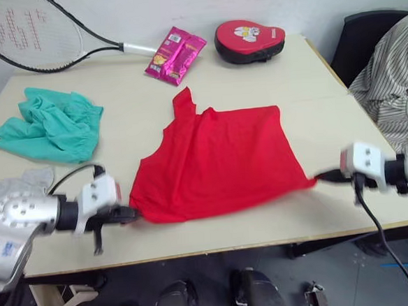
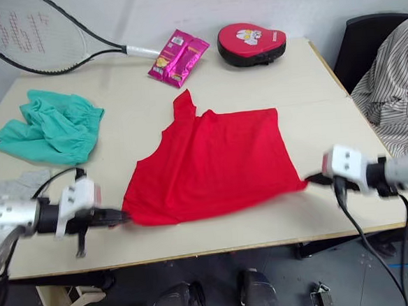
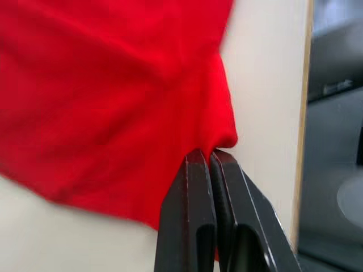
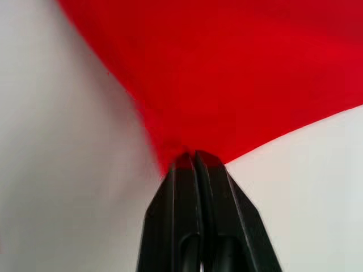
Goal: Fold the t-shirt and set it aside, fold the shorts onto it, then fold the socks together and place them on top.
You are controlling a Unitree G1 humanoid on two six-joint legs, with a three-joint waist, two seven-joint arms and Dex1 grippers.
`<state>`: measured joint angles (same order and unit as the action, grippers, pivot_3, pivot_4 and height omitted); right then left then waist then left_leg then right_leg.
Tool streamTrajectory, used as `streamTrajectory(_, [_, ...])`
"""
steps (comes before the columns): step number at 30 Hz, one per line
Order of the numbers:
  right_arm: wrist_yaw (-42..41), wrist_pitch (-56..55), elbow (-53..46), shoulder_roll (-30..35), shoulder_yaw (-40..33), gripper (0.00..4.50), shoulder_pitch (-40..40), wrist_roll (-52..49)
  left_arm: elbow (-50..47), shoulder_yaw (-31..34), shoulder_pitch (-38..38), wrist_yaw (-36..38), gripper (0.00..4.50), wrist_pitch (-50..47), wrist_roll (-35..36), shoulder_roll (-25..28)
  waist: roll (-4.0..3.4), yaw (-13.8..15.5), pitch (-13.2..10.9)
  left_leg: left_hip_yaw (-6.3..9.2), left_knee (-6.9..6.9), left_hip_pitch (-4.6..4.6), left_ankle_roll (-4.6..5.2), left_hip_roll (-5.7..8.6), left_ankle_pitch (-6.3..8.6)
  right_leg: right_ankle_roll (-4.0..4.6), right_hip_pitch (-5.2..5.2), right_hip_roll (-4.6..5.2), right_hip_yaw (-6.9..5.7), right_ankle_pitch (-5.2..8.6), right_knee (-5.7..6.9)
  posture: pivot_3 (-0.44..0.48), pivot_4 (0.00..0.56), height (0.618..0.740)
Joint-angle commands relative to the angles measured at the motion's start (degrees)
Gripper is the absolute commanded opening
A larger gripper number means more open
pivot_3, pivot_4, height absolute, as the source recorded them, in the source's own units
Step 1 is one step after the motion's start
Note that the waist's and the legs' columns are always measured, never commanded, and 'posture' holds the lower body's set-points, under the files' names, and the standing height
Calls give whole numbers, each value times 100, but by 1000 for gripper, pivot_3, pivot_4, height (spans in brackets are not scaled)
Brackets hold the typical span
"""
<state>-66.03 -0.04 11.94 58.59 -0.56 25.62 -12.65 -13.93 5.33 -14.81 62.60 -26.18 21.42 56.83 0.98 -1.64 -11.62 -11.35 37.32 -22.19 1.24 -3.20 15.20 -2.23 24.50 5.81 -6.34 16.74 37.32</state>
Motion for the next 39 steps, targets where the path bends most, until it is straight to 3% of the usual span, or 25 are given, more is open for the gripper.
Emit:
streamTrajectory(1, [1805, -1311, 1553, -620, -149, 0, 2060, 894, 2121, -223, -2269, -1472, 13, 1139, -1094, -655, 2, -1, -2, -2, 1, -12, -1, -4, -5, 2, 10, -5, 0, -3, 0, 0, 150, 740])
streamTrajectory(3, [2939, -2075, 2516, -910, -284, 0, 3281, 1318, 3536, -263, -3679, -2751, 13, 2056, -1831, -992, 7, -2, -17, -3, 24, -21, 15, -5, -33, 0, 22, -17, 8, -23, 30, 0, 150, 740])
streamTrajectory(4, [3646, -2463, 2944, -946, -359, 0, 3905, 1552, 4222, -198, -4380, -3766, 13, 2773, -2251, -1057, 8, -4, -17, -5, 19, -82, 13, -7, -55, 4, 89, -21, 13, -38, 32, 0, 150, 740])
streamTrajectory(6, [4304, -2901, 3605, -972, -443, 0, 4772, 1687, 5142, 91, -5449, -5000, 13, 3842, -2524, -1065, 14, -2, -15, -16, 19, -134, 7, -9, -72, 9, 149, -18, 15, -38, 47, 0, 150, 740])
streamTrajectory(9, [5139, -3613, 4130, -796, -364, 0, 5585, 2129, 5745, -4, -6431, -5478, 13, 5382, -2957, -752, 27, -34, -7, -26, -10, -203, 3, -16, -65, 8, 222, -29, 0, -36, 27, 0, 150, 740])
streamTrajectory(12, [5144, -3973, 4388, -731, -270, 0, 5613, 2239, 5983, -83, -6514, -5108, 13, 5949, -2898, -670, 21, -48, -2, -47, -16, -194, 16, -16, -26, -7, 220, -31, -24, -26, 16, 0, 150, 740])
streamTrajectory(16, [4731, -4175, 4329, -674, -249, 0, 4961, 2149, 5523, -174, -5515, -4163, 13, 6191, -2639, -501, 22, -58, -3, -99, -20, -152, 46, 16, -6, -51, 191, -34, -31, 6, 15, 0, 150, 740])
streamTrajectory(19, [4253, -4316, 3983, -603, -227, 0, 3999, 2010, 4521, -85, -3972, -3418, 13, 5807, -2303, -288, 22, -125, -9, -109, 2, -150, 76, 21, -8, -73, 192, -27, -4, -16, 49, 0, 150, 740])
streamTrajectory(20, [3999, -4260, 3842, -586, -200, 0, 3652, 1940, 4100, -50, -3402, -3138, 13, 5583, -2152, -207, 22, -143, -10, -110, 23, -138, 79, 24, -9, -75, 181, -24, 15, -18, 42, 0, 150, 740])
streamTrajectory(24, [2862, -4159, 2675, -519, -189, 0, 1259, 1245, 1190, 178, 437, -1831, 13, 3902, -1500, 394, 27, -250, -3, -110, 38, -87, 71, -6, 0, -74, 121, -12, 56, -28, 24, 0, 150, 740])
streamTrajectory(27, [2364, -3535, 1939, -343, -272, 0, 193, 954, -215, 450, 2025, -1235, 13, 2586, -1090, 753, 21, -251, -17, -101, 35, -52, 53, -20, 17, -52, 93, -16, 53, -7, 31, 0, 150, 740])
streamTrajectory(29, [2014, -3201, 1481, -274, -326, 0, -436, 730, -750, 651, 2654, -1110, 13, 1745, -903, 777, 17, -220, -16, -90, 61, -70, 40, -34, 9, -37, 112, -26, 50, -6, 54, 0, 150, 740])
streamTrajectory(32, [1538, -2831, 777, -116, -369, 0, -1219, 414, -1323, 828, 3167, -891, 13, 971, -783, 877, 10, -152, -13, -67, 57, -15, -11, -38, 28, 3, 63, -27, 40, 11, 47, 0, 150, 740])
streamTrajectory(35, [1154, -2247, 282, 60, -452, 0, -1762, 143, -1510, 933, 3193, -803, 13, 661, -767, 894, 9, -138, -7, -27, 52, 31, -19, -52, 51, 31, -6, -34, 8, 27, 21, 0, 150, 740])
streamTrajectory(39, [584, -1413, -252, 408, -568, 0, -2475, -114, -1463, 956, 2974, -727, 13, 414, -832, 924, 8, -111, -5, -26, 13, 28, -25, -49, 47, 32, 2, -34, 3, 28, 19, 0, 150, 740])
